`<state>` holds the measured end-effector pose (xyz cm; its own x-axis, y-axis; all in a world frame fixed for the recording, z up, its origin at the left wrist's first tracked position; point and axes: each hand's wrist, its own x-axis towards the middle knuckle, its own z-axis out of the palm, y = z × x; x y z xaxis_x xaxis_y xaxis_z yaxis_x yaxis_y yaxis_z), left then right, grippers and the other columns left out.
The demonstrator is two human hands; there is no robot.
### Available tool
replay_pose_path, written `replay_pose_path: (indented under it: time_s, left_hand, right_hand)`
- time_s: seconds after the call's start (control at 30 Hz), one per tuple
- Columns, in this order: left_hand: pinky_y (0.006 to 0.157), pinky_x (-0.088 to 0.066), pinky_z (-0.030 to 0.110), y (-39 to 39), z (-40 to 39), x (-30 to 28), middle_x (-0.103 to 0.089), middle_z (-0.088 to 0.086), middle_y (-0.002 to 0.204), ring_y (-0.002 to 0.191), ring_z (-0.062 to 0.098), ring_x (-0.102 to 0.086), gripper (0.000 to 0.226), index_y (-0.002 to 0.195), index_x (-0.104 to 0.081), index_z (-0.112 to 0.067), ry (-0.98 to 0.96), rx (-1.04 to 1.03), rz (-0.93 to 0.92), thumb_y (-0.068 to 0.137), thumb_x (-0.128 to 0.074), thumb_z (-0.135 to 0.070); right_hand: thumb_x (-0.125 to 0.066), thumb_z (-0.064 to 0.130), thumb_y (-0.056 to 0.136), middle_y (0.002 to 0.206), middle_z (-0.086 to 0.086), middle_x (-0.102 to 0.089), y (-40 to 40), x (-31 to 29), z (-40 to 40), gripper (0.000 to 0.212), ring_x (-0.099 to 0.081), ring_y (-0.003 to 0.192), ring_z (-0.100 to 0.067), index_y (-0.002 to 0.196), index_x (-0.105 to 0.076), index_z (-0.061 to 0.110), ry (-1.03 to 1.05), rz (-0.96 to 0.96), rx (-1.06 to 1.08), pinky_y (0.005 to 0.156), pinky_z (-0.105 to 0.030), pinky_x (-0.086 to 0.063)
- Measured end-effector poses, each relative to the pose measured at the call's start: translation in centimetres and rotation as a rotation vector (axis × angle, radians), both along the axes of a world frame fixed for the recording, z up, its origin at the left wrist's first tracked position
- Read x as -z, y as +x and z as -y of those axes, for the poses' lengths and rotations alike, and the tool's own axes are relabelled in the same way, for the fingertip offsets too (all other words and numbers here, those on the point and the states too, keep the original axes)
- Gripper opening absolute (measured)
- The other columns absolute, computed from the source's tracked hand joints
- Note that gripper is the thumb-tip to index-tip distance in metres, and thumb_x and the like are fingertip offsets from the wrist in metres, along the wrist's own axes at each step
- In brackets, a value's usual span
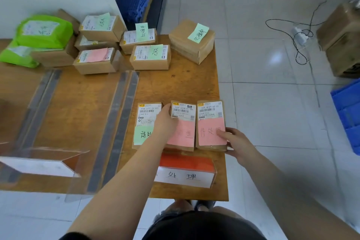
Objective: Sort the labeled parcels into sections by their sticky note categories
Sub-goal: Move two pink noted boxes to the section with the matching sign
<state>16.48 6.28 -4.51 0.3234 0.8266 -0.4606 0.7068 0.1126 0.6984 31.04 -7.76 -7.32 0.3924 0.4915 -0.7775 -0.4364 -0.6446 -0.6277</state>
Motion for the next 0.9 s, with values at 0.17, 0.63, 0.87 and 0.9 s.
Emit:
replay_pose_path:
  time_s: [0.17, 0.63, 0.87, 0.9]
  left_hand:
    - [0.081, -0.038, 0.021, -0.3, 0.3, -0.3, -0.052, 0.003, 0.135, 0.123, 0.022, -0.050, 0.052, 0.137, -0.041, -0.014, 0.098, 0.125, -0.085, 0.089, -0.045, 0.004]
    - [0.113, -0.025, 0.039, 2.0, 1.3, -1.2, -0.021, 0.005, 0.156, 0.144, 0.021, -0.017, 0.062, 0.147, -0.027, -0.013, 0.305, 0.269, -0.300, 0.091, -0.055, -0.016]
    - [0.108, -0.031, 0.046, 9.2, 2.5, -5.1, -0.030, 0.006, 0.152, 0.141, 0.029, -0.022, 0.063, 0.146, -0.028, -0.016, 0.393, 0.143, -0.404, 0.089, -0.056, -0.021]
    - [0.106, -0.034, 0.047, 10.2, 2.8, -5.5, -0.031, 0.005, 0.151, 0.139, 0.029, -0.023, 0.063, 0.145, -0.029, -0.017, 0.387, 0.115, -0.414, 0.088, -0.055, -0.019]
  right_hand:
    - [-0.062, 0.024, 0.090, 0.108, -0.003, -0.065, -0.7, 0.1, -0.4, 0.041, -0.061, 0.090, -0.016, 0.128, -0.051, 0.012, -0.004, 0.011, -0.047, 0.071, -0.030, -0.050]
    - [-0.064, 0.032, 0.087, 0.143, -0.007, -0.040, 3.3, -1.3, -2.3, 0.062, -0.046, 0.126, -0.024, 0.140, -0.038, 0.015, -0.015, 0.576, -0.475, 0.092, -0.031, -0.041]
    - [-0.060, 0.037, 0.086, 0.146, -0.007, -0.035, 12.8, -6.2, -5.1, 0.068, -0.042, 0.130, -0.024, 0.144, -0.031, 0.016, 0.153, 0.819, -0.803, 0.100, -0.036, -0.042]
    - [-0.058, 0.036, 0.088, 0.147, -0.007, -0.034, 14.1, -6.9, -5.5, 0.067, -0.041, 0.130, -0.024, 0.145, -0.030, 0.016, 0.159, 0.872, -0.862, 0.102, -0.037, -0.041]
